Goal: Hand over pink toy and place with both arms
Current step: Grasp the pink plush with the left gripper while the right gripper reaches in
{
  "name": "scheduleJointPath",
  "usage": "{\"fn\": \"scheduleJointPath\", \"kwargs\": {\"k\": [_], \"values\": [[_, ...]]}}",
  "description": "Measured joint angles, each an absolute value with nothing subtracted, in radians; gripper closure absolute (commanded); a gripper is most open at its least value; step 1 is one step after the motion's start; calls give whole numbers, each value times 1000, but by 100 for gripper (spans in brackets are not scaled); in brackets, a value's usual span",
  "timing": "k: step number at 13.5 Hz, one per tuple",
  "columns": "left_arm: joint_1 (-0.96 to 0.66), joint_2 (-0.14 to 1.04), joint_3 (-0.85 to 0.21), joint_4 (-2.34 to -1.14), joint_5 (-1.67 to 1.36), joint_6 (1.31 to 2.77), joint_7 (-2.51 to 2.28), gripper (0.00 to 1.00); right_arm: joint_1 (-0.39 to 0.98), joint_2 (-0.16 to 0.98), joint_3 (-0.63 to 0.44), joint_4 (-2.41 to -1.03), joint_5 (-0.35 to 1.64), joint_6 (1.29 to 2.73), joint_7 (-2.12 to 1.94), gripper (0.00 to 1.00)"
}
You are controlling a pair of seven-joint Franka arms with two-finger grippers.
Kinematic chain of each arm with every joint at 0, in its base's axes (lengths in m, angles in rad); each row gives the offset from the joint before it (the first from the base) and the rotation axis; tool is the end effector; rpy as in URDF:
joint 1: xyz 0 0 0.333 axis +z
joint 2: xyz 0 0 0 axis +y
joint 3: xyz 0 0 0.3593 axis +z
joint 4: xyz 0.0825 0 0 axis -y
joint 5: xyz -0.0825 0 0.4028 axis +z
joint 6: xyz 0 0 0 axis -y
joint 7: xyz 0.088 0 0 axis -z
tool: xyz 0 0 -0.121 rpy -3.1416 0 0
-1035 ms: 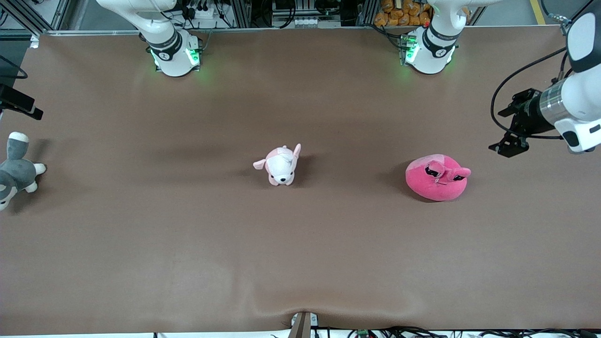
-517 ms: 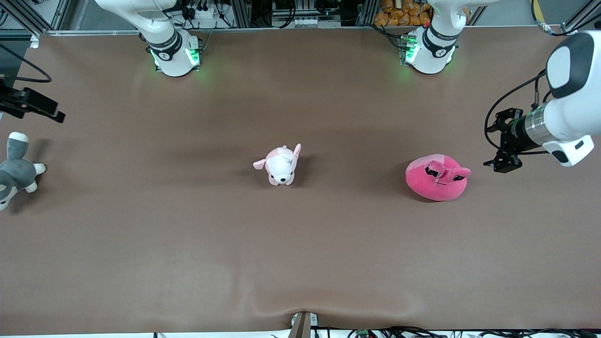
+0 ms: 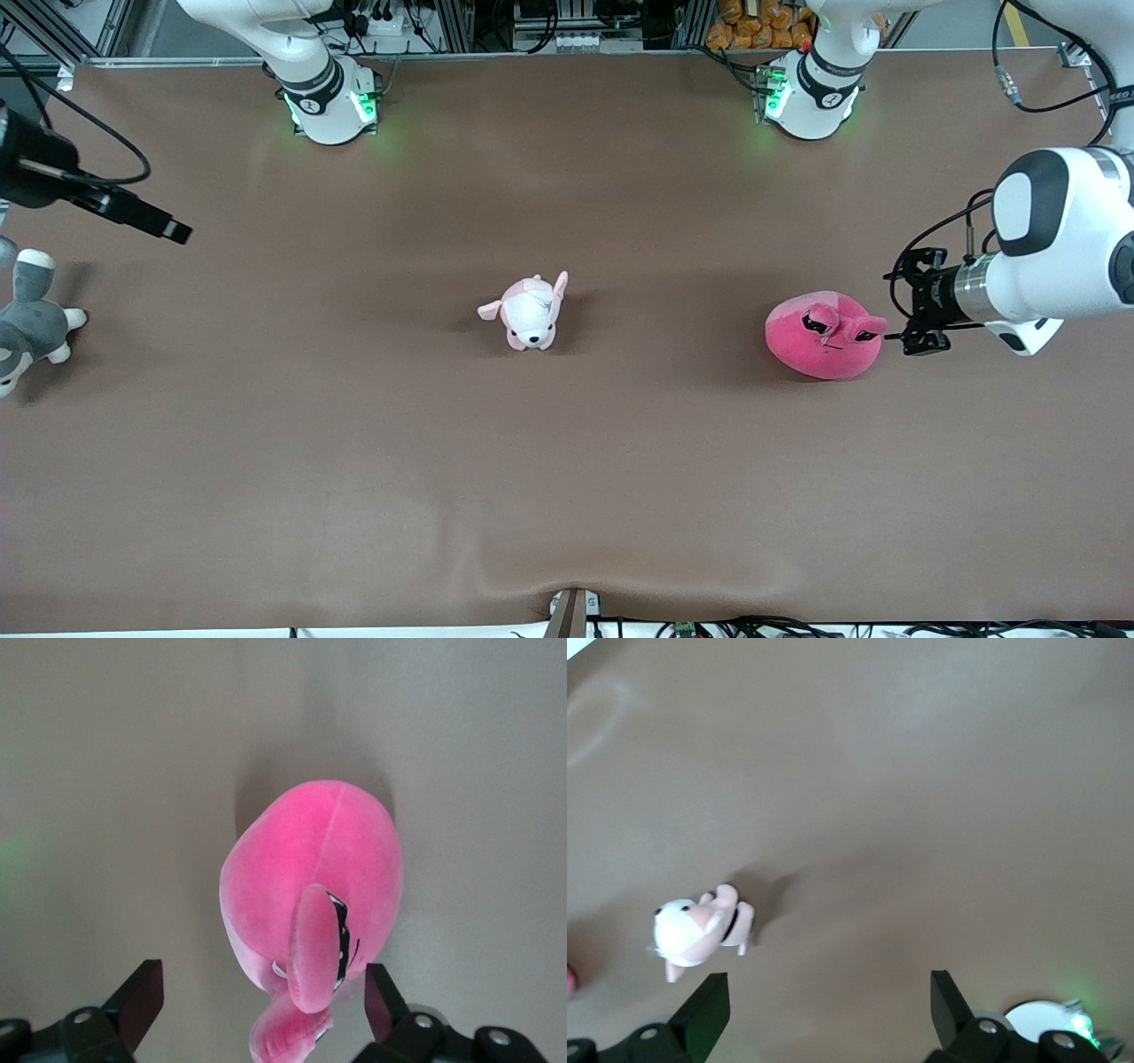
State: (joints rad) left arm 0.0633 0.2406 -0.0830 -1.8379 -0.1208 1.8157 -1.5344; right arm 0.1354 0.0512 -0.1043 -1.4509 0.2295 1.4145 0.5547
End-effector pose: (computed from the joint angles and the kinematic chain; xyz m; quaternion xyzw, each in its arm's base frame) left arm 0.6114 -0.0208 0.4002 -0.7035 -0.6955 0.1394 0.0444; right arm 0.5724 0.0500 0.6728 -0.9623 0.2446 0.0736 0.0939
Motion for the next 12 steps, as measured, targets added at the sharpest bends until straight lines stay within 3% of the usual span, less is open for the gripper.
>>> {"fn": "scheduleJointPath", "kwargs": {"k": [6,8,9,12], "values": [[63,302,-84,-1841,-133,1857,-1535,0,254,88,-102,-1451,312,1427,861,0],[63,321,-84,-1842,-150,1861,-1535,10,287,101,-102,-1451,344,1464,989,0],[63,328,-84,-1843,-156,1863,-1535,22,308,105,-102,-1451,354,1492,1059,0],[63,333,-85,-1843,-158,1864,-1535,76,390,121,-101,-1451,365,1565,1287,0]]}}
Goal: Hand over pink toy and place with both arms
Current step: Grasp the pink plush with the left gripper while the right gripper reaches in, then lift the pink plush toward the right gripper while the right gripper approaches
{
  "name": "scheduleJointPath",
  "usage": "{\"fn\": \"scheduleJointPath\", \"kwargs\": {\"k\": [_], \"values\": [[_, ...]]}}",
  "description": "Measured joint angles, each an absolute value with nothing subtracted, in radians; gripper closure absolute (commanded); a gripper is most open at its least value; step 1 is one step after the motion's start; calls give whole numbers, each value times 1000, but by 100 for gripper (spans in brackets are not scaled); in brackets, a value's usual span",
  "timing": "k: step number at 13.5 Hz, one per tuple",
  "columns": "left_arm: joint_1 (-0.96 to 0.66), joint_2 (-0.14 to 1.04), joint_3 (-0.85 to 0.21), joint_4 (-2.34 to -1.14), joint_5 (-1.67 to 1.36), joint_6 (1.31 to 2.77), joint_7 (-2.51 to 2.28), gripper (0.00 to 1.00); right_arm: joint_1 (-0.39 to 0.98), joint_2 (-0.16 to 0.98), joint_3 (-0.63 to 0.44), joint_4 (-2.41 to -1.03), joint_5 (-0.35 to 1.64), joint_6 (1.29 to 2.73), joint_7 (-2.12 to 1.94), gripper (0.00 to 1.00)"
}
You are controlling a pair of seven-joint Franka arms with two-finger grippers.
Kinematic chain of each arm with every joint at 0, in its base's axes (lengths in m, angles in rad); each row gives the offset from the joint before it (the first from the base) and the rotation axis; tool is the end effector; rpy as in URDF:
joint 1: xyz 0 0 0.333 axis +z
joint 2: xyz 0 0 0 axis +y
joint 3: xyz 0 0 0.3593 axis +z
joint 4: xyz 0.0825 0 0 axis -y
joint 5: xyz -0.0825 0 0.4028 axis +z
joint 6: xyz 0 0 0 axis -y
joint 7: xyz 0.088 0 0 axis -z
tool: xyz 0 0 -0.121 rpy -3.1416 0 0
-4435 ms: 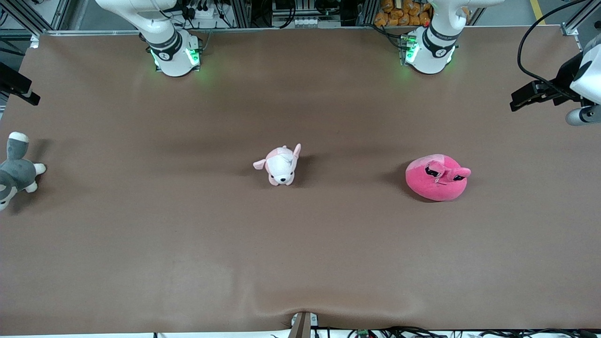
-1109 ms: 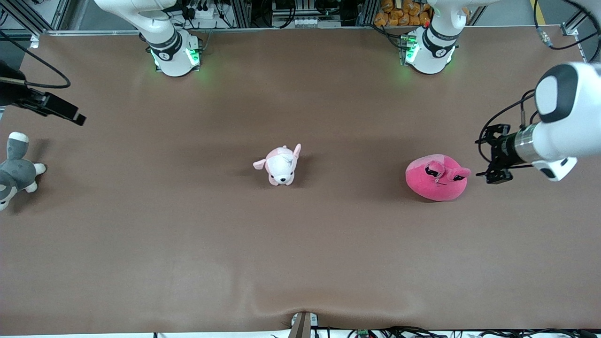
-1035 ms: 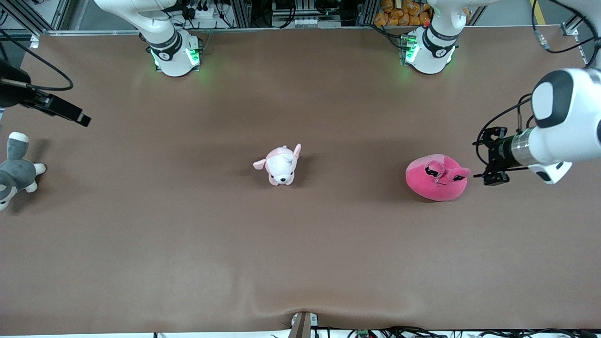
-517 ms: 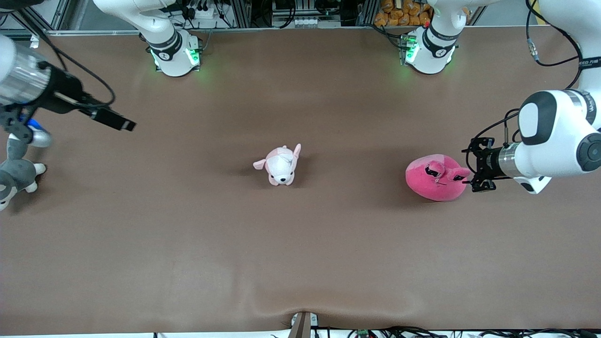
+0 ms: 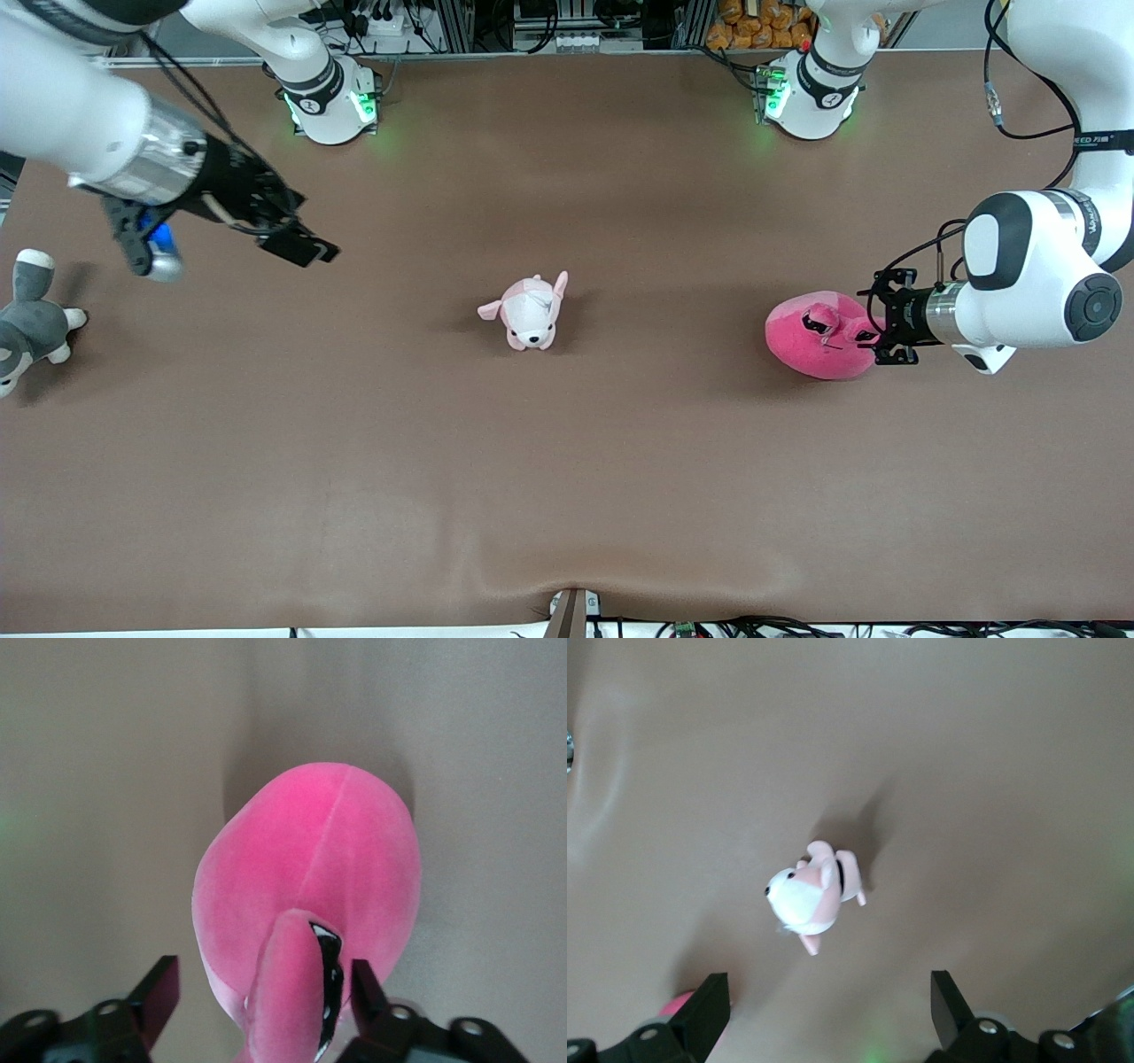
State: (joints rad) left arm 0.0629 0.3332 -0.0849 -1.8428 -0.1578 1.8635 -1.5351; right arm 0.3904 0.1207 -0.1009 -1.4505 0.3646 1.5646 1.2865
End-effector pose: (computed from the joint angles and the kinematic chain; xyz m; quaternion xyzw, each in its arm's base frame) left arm 0.6205 -0.0247 0.3440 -0.6918 -0.7002 0.1700 0.0482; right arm 0.5758 0.2212 0.6483 -0.8651 0.4699 0.1264 0.1215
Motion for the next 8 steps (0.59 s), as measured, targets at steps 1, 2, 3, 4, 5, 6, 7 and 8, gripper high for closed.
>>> {"fn": "scheduleJointPath", "kwargs": {"k": [1,2,3,4,5,6,7,8], "values": [[63,333,-85,-1843,-158,1864,-1535,90,417,128,-101,-1451,375,1597,1370,0],[62,333,-86,-1843,-158,1864,-1535,100,441,138,-100,-1451,393,1632,1456,0],[61,333,-87,-1843,-158,1864,-1535,100,465,152,-100,-1451,415,1665,1542,0],[61,333,-89,-1843,-158,1864,-1535,100,489,169,-100,-1451,430,1698,1620,0],[60,332,-93,-1842,-158,1864,-1535,100,514,188,-100,-1451,444,1737,1693,0],[60,329,-99,-1841,-158,1862,-1535,100,541,208,-100,-1451,457,1780,1766,0],[59,325,-104,-1839,-158,1859,-1535,100,565,228,-100,-1451,474,1822,1836,0],[58,318,-109,-1835,-158,1851,-1535,100,585,246,-100,-1451,497,1863,1897,0]]}}
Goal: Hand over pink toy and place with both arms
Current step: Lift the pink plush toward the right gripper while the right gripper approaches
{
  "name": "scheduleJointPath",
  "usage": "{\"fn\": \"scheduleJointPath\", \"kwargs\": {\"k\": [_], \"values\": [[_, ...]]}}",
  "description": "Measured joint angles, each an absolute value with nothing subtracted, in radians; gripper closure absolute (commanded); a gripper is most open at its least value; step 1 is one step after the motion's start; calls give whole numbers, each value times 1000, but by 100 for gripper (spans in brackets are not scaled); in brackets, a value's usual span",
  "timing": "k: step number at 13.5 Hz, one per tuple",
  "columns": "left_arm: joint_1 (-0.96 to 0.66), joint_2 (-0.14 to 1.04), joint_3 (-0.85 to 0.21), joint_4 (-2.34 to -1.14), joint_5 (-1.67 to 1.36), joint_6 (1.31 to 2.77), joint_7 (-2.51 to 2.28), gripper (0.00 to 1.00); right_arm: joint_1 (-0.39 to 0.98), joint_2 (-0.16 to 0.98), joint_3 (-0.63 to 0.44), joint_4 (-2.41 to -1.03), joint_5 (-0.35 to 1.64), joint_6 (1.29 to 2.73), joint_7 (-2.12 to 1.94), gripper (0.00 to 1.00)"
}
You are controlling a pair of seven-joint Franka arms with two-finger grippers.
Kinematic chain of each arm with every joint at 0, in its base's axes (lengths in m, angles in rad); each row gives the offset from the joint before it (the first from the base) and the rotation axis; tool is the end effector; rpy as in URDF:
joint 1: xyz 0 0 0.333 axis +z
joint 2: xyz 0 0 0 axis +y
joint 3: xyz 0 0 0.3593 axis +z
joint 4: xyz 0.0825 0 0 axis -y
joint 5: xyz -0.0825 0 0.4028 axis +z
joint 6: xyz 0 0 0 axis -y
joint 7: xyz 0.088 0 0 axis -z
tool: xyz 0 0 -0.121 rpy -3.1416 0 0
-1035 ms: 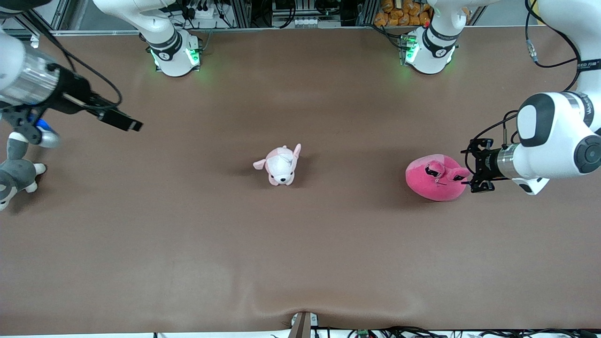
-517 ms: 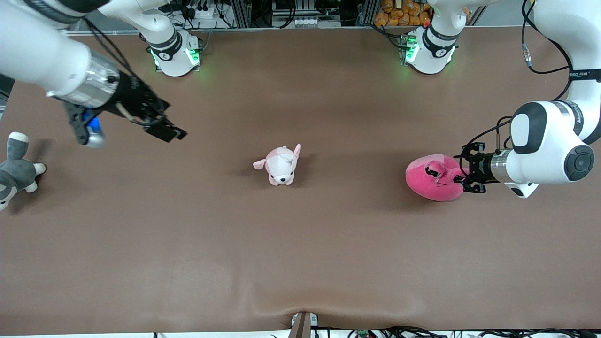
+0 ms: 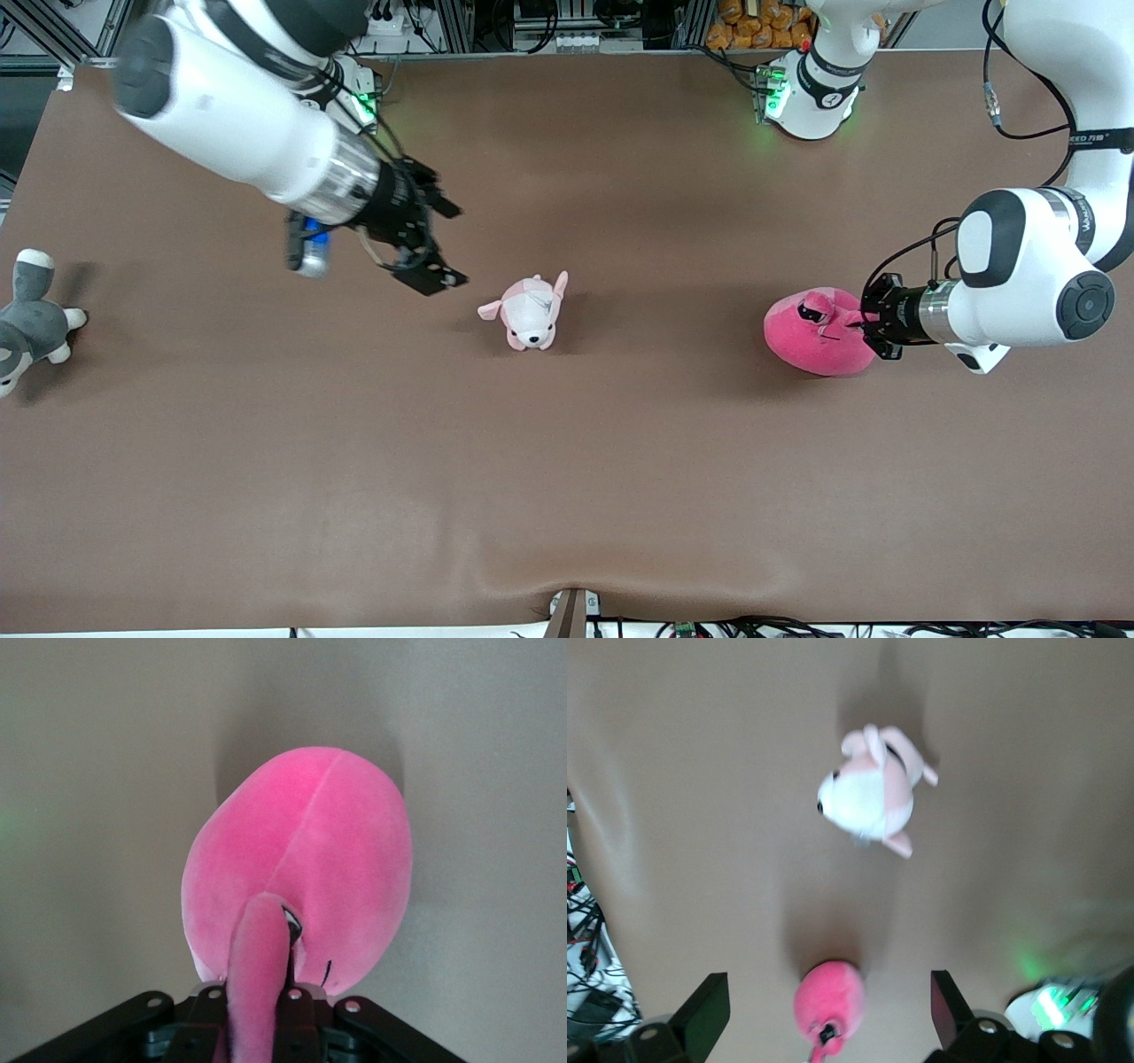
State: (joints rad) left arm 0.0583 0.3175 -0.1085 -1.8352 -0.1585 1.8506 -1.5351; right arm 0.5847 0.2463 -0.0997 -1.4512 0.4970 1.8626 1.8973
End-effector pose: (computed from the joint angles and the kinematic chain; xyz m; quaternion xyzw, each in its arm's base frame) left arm 0.6198 -0.0415 0.3569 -0.7028 -0.6898 0.1683 0.0439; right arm 0.5821 0.3652 0.5979 -0.7057 0.6656 0.1828 0.1599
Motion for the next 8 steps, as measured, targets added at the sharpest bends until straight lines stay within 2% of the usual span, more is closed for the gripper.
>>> {"fn": "scheduleJointPath", "kwargs": {"k": [5,8], "values": [[57,223,-179,-1796,-187,1745,-1550,100,624,311,-100,-1450,607,2014,2066,0],[54,191,-244,-1709,-205,1641,-1638,100,650,332,-100,-1448,611,2066,2141,0]]}}
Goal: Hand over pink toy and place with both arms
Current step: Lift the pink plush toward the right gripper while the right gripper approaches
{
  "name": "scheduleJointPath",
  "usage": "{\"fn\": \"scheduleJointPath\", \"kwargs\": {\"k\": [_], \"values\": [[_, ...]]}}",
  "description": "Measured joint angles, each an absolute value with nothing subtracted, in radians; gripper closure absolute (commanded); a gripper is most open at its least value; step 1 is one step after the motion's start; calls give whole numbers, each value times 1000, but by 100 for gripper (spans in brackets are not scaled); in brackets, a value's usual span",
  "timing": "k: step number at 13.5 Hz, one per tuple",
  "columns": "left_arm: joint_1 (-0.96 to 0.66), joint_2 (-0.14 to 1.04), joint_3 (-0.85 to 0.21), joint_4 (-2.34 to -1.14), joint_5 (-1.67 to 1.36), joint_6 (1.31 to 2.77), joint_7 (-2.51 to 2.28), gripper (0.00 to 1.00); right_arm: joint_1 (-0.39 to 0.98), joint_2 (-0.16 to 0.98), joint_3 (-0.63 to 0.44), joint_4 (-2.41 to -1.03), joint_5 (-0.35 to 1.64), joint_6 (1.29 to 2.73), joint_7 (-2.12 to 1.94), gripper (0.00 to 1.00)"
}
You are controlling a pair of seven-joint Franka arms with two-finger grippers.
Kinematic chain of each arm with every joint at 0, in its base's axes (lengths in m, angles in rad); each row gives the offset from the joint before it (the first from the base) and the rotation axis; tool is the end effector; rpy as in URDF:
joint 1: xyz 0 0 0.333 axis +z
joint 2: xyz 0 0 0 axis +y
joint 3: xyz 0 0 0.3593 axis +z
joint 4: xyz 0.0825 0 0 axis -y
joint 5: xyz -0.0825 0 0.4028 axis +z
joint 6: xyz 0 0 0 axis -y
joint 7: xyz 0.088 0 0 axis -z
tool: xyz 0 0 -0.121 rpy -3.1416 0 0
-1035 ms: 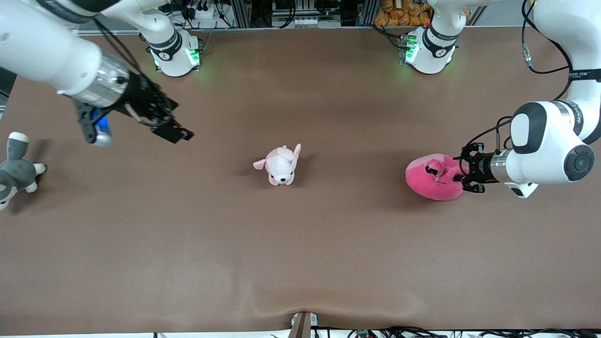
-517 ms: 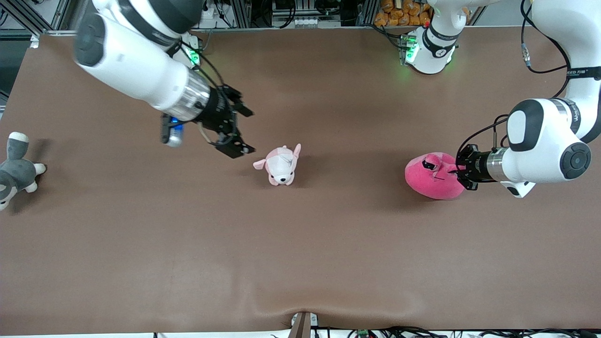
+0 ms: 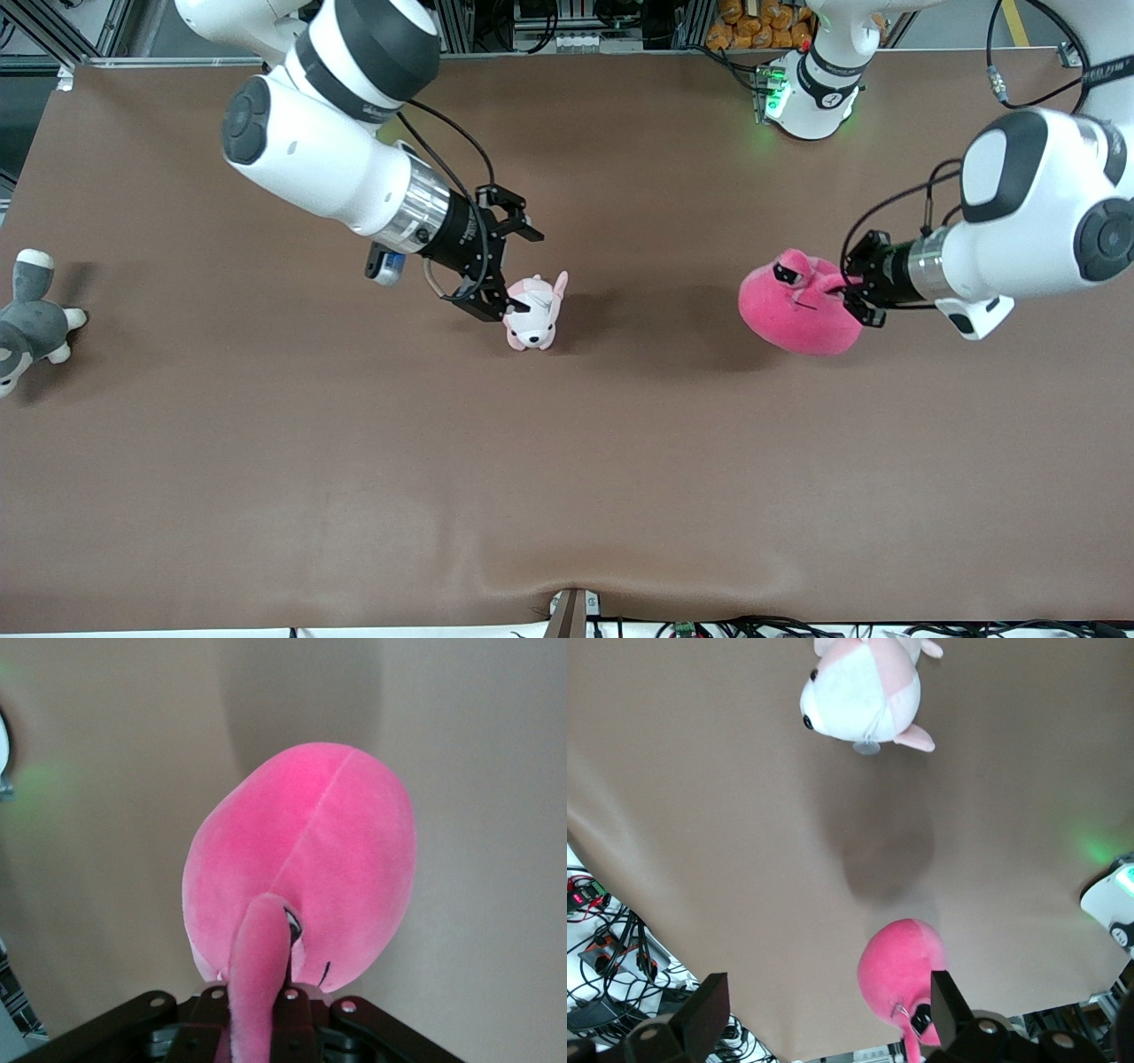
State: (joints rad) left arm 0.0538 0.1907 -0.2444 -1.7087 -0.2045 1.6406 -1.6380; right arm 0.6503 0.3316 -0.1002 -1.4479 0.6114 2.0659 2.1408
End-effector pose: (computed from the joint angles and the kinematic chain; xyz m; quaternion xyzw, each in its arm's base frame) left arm 0.5974 -0.1292 0.4853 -0.7249 -0.6660 0.1742 0.0246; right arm 0.5940 0.4212 0.5632 -0.5935 0.7464 0.2300 0.1941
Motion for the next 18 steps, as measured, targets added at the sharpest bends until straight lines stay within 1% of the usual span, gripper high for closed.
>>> {"fn": "scheduleJointPath", "kwargs": {"k": [2,4,10,13,15,18], "values": [[52,189,-288,-1645,-206,1596,-1705,100,674,343,-100,-1445,611,2072,2157,0],[53,190,-341,-1605,-210,1584,-1784,100,694,354,-100,-1442,611,2074,2177,0],[42,191,-530,-1539,-236,1585,-2024,100,705,364,-102,-1435,611,2076,2245,0],[-14,197,-569,-1515,-240,1620,-2138,100,706,364,-102,-1433,611,2069,2278,0],[-82,213,-572,-1485,-241,1660,-2234,100,707,364,-102,-1412,611,2006,2311,0],[-167,232,-574,-1462,-241,1705,-2320,100,727,363,-102,-1346,611,1838,2355,0]]}}
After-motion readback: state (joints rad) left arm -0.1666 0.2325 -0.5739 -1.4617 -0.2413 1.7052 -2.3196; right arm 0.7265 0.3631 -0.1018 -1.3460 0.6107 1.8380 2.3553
